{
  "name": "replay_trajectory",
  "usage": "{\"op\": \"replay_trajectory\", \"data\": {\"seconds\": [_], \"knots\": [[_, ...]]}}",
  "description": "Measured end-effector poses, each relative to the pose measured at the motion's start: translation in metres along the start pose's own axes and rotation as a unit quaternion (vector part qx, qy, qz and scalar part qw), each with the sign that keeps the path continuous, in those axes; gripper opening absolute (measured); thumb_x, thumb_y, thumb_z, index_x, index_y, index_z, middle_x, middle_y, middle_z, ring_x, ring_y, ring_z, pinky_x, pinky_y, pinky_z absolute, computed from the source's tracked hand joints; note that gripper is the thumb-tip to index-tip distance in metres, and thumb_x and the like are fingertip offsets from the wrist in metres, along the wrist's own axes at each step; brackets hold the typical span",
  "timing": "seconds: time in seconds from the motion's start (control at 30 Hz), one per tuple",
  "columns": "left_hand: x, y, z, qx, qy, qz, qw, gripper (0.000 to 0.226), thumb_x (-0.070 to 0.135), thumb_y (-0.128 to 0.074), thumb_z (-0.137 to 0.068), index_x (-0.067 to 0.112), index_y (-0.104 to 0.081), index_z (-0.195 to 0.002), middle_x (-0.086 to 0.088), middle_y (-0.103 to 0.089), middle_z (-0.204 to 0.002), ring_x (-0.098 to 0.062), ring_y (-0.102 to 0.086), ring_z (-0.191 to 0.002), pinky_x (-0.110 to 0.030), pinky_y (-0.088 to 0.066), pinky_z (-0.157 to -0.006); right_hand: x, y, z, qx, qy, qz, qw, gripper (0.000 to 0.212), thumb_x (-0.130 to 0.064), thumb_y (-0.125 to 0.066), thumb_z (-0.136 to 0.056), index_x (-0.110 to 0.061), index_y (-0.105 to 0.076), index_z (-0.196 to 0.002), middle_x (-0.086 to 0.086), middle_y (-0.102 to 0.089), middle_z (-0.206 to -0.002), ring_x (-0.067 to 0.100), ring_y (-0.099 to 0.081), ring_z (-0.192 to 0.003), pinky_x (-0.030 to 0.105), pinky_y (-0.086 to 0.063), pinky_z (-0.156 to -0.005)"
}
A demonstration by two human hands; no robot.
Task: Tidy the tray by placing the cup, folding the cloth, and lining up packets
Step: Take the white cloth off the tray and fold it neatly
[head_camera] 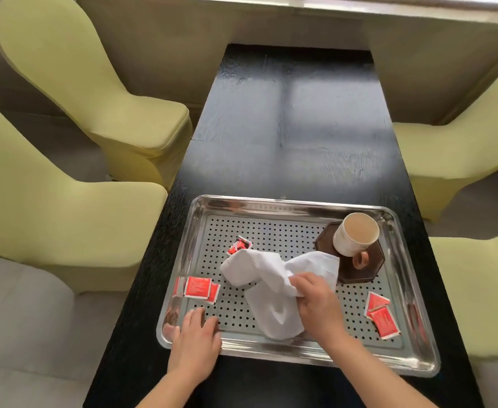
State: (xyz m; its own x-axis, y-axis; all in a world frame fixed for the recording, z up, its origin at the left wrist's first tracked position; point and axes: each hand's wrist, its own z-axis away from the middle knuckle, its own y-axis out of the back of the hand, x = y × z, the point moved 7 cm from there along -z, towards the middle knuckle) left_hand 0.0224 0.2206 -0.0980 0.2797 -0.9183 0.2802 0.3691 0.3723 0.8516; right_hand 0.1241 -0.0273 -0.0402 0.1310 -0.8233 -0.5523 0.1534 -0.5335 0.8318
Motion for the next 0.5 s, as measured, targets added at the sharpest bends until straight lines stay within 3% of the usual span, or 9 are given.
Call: {"op": "replay_trajectory", "data": {"seconds": [0.1,0.2,0.3,0.37,0.5], "knots": [[0.0,-0.001,0.0,0.008,0.001,-0.007,1.0,0.035,0.044,-0.041,-0.1,0.037,-0.048,-0.133,0.003,-0.029,-0.157,-0.018,-0.018,-0.149,-0.045,-0.025,-0.119,0.012,-0.033,0.011,-0.142,0.003,0.083,0.986,0.038,-0.02,-0.064,-0.088,-0.033,-0.062,-0.124,-0.004,-0.047,-0.143,0.021,-0.041,-0.131,0.037,-0.049,-0.093],[-0.001,-0.002,0.002,0.018,0.004,-0.003,1.0,0.038,0.046,-0.042,-0.099,0.037,-0.048,-0.136,0.003,-0.032,-0.156,-0.018,-0.022,-0.148,-0.043,-0.027,-0.118,0.021,-0.038,0.02,-0.224,-0.028,0.04,0.973,0.053,-0.023,-0.061,-0.084,-0.032,-0.054,-0.136,-0.004,-0.038,-0.15,0.02,-0.034,-0.137,0.039,-0.038,-0.11],[-0.001,0.002,0.005,0.038,0.001,-0.003,0.999,0.038,0.048,-0.045,-0.098,0.037,-0.052,-0.133,0.005,-0.041,-0.147,-0.015,-0.034,-0.14,-0.039,-0.032,-0.113,0.029,-0.019,0.032,-0.206,-0.052,-0.061,0.975,0.059,-0.017,-0.059,-0.079,-0.031,-0.053,-0.135,-0.012,-0.043,-0.145,0.009,-0.034,-0.135,0.029,-0.03,-0.114],[-0.002,0.005,0.008,0.056,0.003,0.0,0.998,0.033,0.047,-0.047,-0.097,0.037,-0.056,-0.127,0.008,-0.048,-0.136,-0.013,-0.041,-0.13,-0.038,-0.033,-0.111,0.041,-0.003,0.04,-0.162,-0.067,-0.075,0.982,0.055,-0.009,-0.058,-0.082,-0.029,-0.055,-0.133,-0.013,-0.048,-0.138,0.007,-0.039,-0.13,0.026,-0.032,-0.109],[-0.009,0.024,0.021,0.134,0.025,0.063,0.989,0.022,0.034,-0.058,-0.095,0.028,-0.069,-0.113,0.01,-0.063,-0.114,-0.008,-0.054,-0.107,-0.033,-0.045,-0.098,0.074,0.028,0.06,-0.045,-0.138,-0.057,0.988,0.034,-0.013,-0.06,-0.091,-0.02,-0.064,-0.124,-0.007,-0.064,-0.118,0.01,-0.057,-0.105,0.026,-0.046,-0.086]]}}
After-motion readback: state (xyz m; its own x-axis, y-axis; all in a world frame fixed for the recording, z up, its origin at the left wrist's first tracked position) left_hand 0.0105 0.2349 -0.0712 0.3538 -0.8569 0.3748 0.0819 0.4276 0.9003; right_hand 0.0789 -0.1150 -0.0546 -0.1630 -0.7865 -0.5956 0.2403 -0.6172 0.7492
